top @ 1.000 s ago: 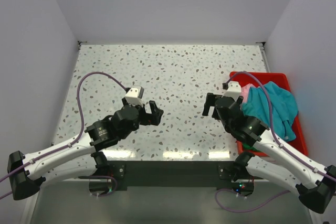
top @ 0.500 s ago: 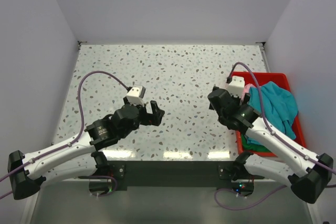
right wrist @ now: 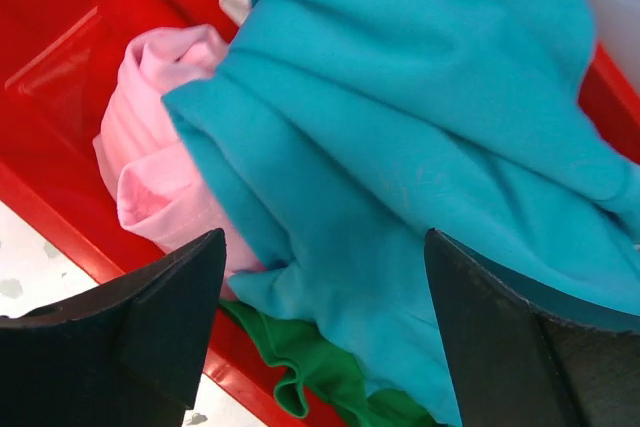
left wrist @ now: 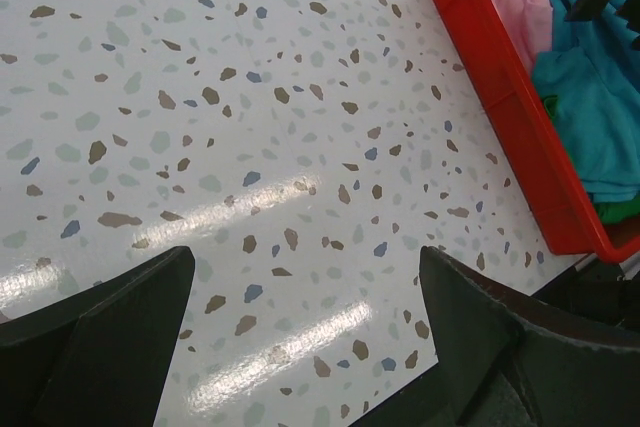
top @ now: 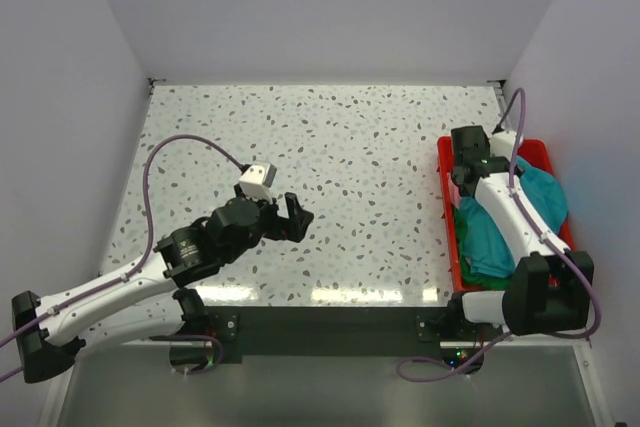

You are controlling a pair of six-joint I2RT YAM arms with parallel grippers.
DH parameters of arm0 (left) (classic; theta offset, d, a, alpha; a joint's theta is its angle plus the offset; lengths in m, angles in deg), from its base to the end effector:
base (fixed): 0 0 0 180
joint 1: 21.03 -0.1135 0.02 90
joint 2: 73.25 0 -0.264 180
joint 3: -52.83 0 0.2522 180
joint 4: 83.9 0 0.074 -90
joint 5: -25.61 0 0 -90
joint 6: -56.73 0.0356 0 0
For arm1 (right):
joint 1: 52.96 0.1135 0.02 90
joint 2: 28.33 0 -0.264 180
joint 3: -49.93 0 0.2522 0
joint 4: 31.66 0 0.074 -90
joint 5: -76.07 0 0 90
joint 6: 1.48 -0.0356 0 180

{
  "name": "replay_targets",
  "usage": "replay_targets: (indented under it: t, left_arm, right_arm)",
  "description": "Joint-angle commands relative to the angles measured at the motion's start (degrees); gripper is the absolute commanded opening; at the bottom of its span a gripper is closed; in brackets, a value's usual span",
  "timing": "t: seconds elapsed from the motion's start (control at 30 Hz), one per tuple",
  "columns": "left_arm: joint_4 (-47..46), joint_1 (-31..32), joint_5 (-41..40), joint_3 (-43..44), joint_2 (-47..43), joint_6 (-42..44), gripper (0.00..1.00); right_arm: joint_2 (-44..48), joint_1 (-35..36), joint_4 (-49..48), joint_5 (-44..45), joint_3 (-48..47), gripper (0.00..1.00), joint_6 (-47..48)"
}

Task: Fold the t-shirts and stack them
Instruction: Grab the tshirt from the pile

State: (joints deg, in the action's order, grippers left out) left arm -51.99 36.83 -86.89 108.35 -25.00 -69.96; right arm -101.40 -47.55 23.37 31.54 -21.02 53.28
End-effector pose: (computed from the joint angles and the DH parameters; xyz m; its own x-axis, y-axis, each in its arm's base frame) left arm 0.1134 -0.1549 0.2978 -0.5347 -0.1866 -0.8242 0.3464 0.8412 -0.4151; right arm 0.2501 -0.0018 0.2736 -0.4991 0.3592 -0.7886 0.7430 0.6457 -0.1761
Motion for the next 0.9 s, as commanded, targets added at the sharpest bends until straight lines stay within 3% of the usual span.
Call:
replay_targets:
  t: [0.0, 0.13, 0.37, 0.47, 0.53, 0.8, 0.87]
  left_arm:
    - [0.4, -0.2, 0.8, 2.4, -1.8, 1.9, 1.00]
    - [0.8, -0.3, 0.6, 2.8, -1.1, 2.6, 1.00]
    - [0.7, -1.5, 1.5, 3.2, 0.6, 3.9, 1.00]
    - [0.2, -2.3, 2.0, 2.5, 1.0, 4.1, 1.00]
    - [0.0, -2.7, 2.5, 2.2, 0.9, 3.9, 1.00]
    - [-0.3, -4.0, 2.1, 3.0, 0.4, 3.0, 1.00]
    - [-0.4, -4.4, 1.6, 3.9, 0.4, 2.4, 1.00]
  right_arm:
    - [-3.1, -0.3, -3.7, -3.5, -1.7, 0.83, -0.4]
    - [-5.4, -0.7, -5.3, -3.7, -0.1, 0.72, -1.8]
    - [-4.7, -1.0, -5.9, -2.6, 2.8, 0.23, -3.3]
    - [-4.0, -1.0, -6.2, -2.7, 3.7, 0.15, -3.3]
    - [-3.4, -1.0, -5.8, -3.2, 3.7, 0.00, -2.9]
    - [3.7, -0.1, -3.3, -13.5, -6.0, 0.00, 3.5]
    - [4.3, 3.8, -1.9, -15.8, -11.9, 0.00, 3.9]
